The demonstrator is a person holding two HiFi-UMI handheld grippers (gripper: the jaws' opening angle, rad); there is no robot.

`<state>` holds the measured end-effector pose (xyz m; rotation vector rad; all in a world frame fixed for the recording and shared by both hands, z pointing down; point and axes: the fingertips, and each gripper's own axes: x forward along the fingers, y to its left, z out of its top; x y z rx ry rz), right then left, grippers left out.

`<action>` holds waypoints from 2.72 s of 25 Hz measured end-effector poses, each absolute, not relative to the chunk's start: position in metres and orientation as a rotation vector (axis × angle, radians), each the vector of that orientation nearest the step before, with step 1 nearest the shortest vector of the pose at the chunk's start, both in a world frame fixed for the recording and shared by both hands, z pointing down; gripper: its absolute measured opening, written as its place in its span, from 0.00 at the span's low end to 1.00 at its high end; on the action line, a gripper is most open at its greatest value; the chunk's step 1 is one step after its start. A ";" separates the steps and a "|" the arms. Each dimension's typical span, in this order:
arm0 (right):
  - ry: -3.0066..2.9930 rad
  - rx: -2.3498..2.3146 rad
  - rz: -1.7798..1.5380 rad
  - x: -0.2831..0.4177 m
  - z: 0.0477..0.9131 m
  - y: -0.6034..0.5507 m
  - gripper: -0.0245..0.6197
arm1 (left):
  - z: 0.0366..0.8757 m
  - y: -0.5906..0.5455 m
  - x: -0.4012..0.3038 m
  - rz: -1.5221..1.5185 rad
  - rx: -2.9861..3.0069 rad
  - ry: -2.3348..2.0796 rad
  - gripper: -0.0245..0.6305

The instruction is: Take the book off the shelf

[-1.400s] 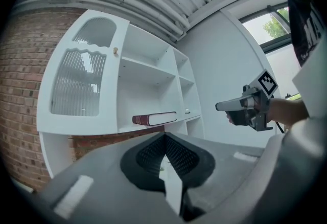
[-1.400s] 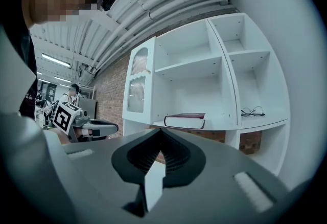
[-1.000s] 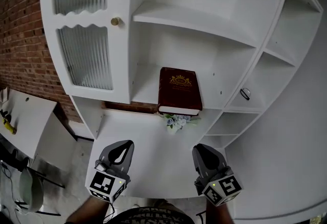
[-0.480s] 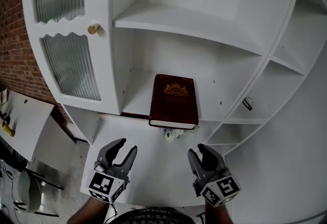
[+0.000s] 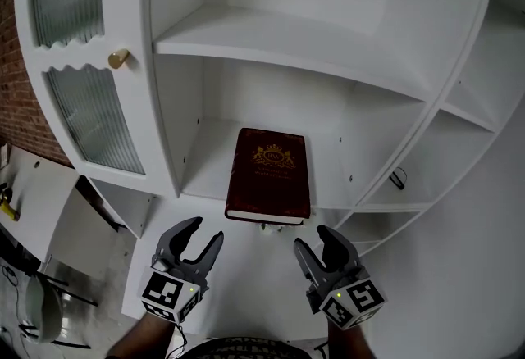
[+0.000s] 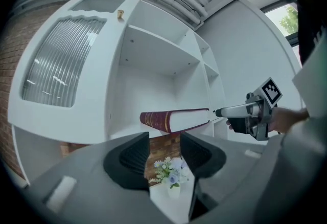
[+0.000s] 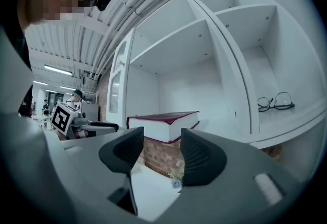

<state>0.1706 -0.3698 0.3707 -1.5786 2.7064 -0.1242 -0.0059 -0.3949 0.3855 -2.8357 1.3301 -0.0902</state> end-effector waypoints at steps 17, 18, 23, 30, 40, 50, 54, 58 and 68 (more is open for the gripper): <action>2.713 -1.253 -0.405 0.167 0.349 -0.427 0.50 | 0.369 -0.433 0.031 -0.091 -2.836 1.227 0.38; 2.718 -1.241 -0.426 0.167 0.350 -0.430 0.50 | 0.369 -0.434 0.032 -0.098 -2.837 1.228 0.38; 2.725 -1.218 -0.511 0.167 0.353 -0.442 0.54 | 0.374 -0.441 0.038 -0.122 -2.849 1.239 0.38; 2.714 -1.141 -0.638 0.161 0.356 -0.454 0.53 | 0.380 -0.446 0.051 -0.143 -2.896 1.199 0.38; 2.659 -1.125 -0.662 0.163 0.357 -0.432 0.51 | 0.388 -0.431 0.050 -0.212 -2.849 1.194 0.37; 2.704 -1.309 -0.564 0.155 0.382 -0.406 0.37 | 0.410 -0.405 0.041 -0.254 -2.827 1.217 0.36; 2.703 -1.330 -0.529 0.146 0.383 -0.397 0.36 | 0.408 -0.394 0.031 -0.206 -2.824 1.227 0.36; 2.713 -1.323 -0.497 0.137 0.381 -0.386 0.36 | 0.407 -0.384 0.023 -0.215 -2.811 1.234 0.36; 2.707 -1.311 -0.269 0.123 0.340 -0.349 0.36 | 0.366 -0.354 0.011 -0.130 -2.748 1.177 0.37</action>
